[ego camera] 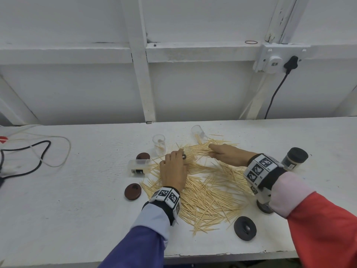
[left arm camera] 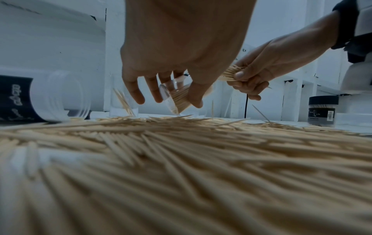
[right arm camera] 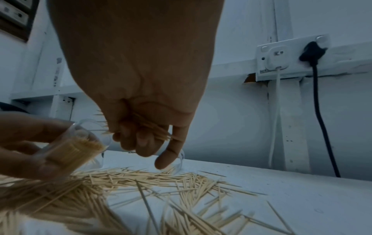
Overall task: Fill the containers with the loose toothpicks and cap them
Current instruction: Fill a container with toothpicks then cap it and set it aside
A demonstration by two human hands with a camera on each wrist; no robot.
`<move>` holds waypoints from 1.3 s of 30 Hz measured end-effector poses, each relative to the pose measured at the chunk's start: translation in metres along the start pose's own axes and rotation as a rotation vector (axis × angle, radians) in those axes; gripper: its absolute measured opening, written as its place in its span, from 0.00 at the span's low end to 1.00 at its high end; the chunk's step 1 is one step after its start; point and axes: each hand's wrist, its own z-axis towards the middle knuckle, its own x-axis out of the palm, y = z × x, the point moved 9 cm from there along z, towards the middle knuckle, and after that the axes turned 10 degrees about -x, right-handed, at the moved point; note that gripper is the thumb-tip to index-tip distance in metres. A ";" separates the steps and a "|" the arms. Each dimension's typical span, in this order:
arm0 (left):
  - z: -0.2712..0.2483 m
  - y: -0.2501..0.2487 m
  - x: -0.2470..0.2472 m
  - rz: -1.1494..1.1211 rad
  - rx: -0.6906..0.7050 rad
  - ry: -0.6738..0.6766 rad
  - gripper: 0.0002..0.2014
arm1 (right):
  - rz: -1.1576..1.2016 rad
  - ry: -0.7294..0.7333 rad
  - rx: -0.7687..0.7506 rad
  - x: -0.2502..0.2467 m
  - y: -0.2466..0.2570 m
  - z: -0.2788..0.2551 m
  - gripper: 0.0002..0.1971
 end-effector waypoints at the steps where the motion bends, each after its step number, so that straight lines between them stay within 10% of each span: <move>1: 0.000 -0.001 0.001 -0.001 0.009 0.005 0.27 | -0.012 0.007 -0.008 0.000 0.003 0.000 0.11; 39: -0.005 -0.020 -0.005 -0.065 0.171 -0.014 0.26 | -0.477 0.138 0.068 -0.009 0.023 0.014 0.12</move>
